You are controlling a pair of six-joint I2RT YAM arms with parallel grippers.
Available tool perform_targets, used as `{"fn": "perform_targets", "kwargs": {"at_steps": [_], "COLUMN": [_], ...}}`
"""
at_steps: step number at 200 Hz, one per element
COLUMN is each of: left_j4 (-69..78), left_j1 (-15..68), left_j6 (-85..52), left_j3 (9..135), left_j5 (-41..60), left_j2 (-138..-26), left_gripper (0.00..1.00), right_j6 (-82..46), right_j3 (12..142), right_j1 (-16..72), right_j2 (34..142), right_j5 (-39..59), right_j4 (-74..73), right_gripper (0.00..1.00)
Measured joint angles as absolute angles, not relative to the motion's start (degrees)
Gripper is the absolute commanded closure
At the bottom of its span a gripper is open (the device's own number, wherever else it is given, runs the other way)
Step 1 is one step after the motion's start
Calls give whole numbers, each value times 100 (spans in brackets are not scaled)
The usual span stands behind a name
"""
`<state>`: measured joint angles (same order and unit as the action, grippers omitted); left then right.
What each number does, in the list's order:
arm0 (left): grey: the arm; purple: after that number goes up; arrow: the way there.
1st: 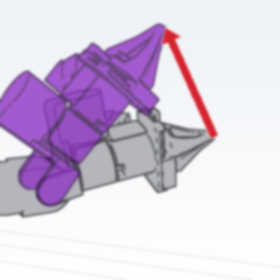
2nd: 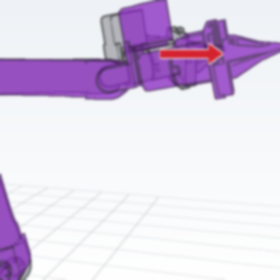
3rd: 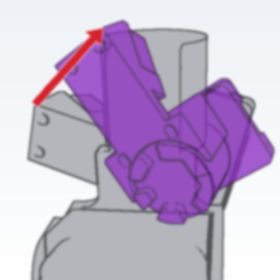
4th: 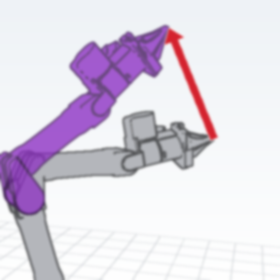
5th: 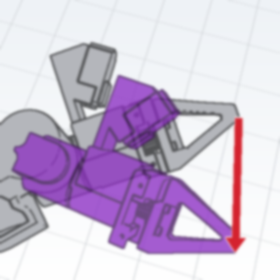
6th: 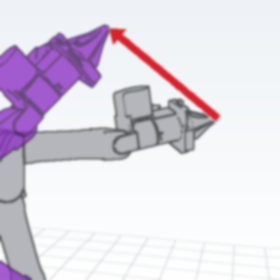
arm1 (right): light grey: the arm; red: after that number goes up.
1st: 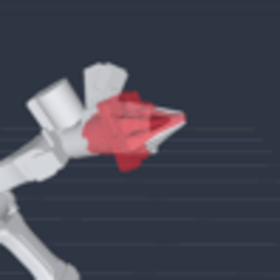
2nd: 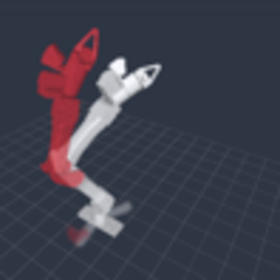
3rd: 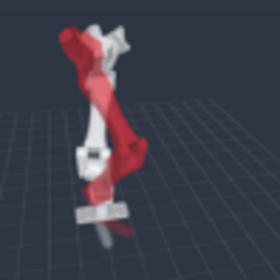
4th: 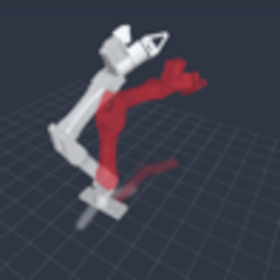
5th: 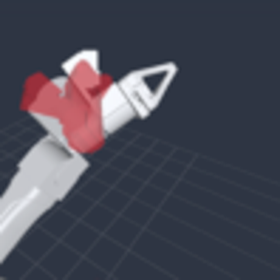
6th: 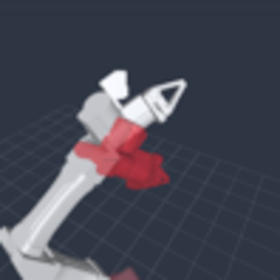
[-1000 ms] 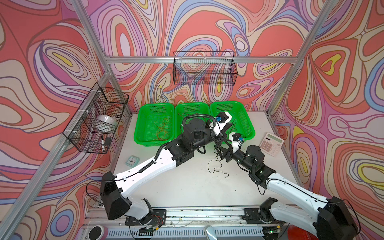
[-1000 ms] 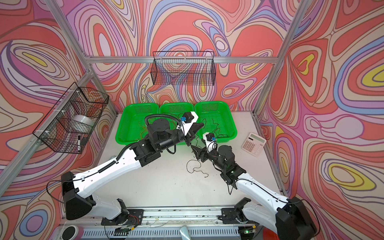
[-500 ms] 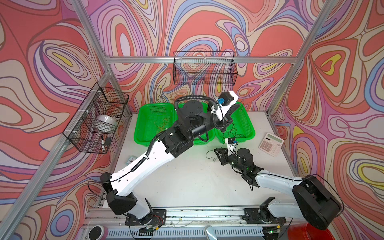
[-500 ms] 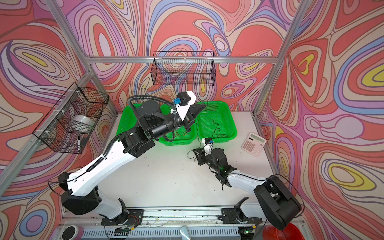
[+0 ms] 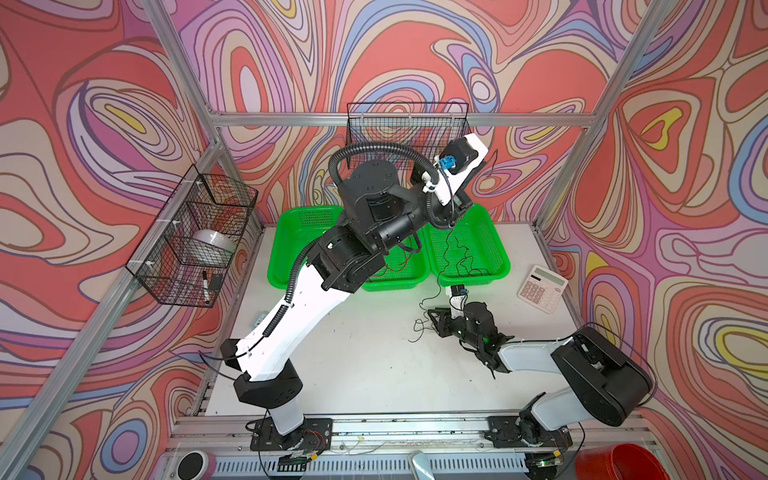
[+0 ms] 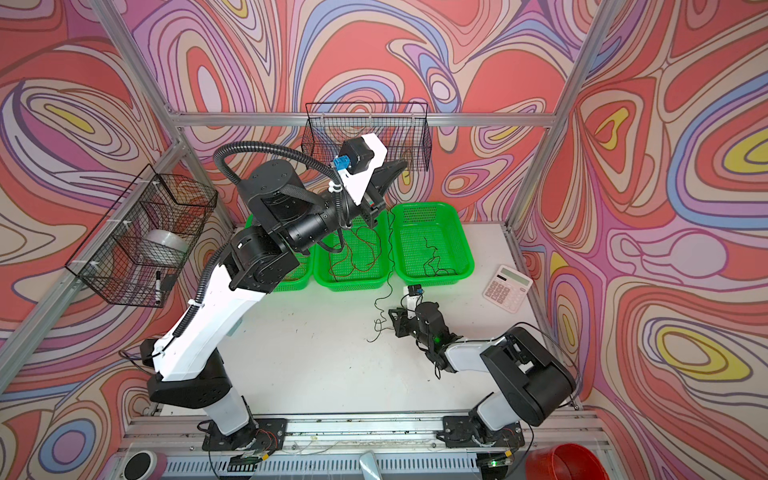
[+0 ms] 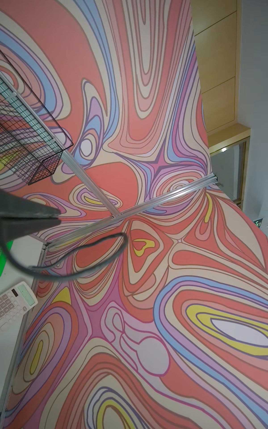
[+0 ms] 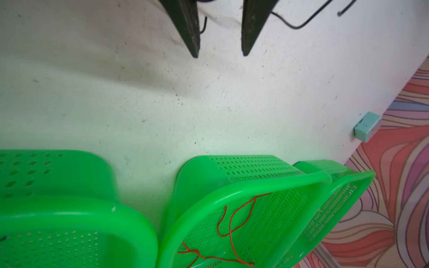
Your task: Untangle the cables
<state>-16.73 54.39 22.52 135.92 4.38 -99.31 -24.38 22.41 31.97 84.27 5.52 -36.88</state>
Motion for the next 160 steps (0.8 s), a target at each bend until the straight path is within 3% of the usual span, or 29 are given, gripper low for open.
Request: {"fn": "perform_targets", "kwargs": {"at_steps": [42,57,102,160], "left_j4": [-1826,-1846,-1865,-1865], "left_j1": [5439,5439,5433,5428], "left_j6": [2488,2541,2620,2635], "left_j3": [13585,13585,13585,13603], "left_j5": [294,263,226,233], "left_j2": [-9929,-9929,-9929,-9955], "left_gripper": [100,100,100,100], "right_j6": [-1865,-1640,-1033,-515], "right_j3": [2349,2386,2486,2486], "right_j1": [3199,3197,3197,3197], "right_j2": [6794,6147,5083,4580], "right_j5": [23,-259,-582,843], "right_j4": [-2630,-2353,-1564,-2200], "right_gripper": [18,14,7,11]}}
